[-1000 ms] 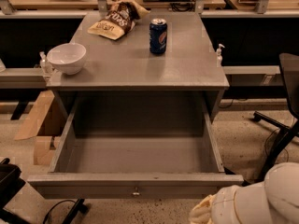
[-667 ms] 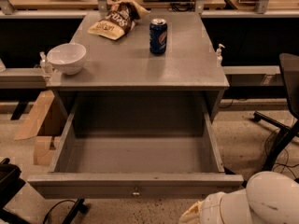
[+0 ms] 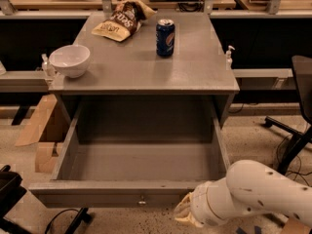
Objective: Close top drawer
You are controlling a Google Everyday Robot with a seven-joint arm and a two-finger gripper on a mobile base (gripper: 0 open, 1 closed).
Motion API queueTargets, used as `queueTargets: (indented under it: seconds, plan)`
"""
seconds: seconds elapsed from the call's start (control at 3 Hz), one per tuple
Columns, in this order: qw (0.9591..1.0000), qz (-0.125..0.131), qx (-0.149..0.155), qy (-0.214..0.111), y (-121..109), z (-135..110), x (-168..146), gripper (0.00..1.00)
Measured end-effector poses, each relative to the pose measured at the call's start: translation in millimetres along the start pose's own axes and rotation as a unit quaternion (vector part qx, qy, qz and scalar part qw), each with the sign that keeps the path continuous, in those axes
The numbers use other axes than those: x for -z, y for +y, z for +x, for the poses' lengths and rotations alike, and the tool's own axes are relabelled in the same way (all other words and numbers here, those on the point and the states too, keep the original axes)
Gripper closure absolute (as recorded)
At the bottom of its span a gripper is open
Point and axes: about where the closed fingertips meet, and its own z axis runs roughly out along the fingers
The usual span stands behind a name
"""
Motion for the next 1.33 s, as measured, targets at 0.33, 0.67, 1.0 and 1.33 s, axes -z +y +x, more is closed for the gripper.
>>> queueTargets:
  seconds: [0.33,0.67,1.0,1.33]
  plan:
    - [0.9999,0.004,0.012,0.006,-15.7,-6.8,-4.6,1.0]
    - [0.9994,0.01,0.028,0.019,-45.2,-20.3,-10.7,1.0]
    - [0.9989,0.015,0.034,0.028,-67.9,-29.4,-16.8,1.0]
    - [0.9983,0.022,0.031,0.045,-99.1,-35.2,-24.8,1.0]
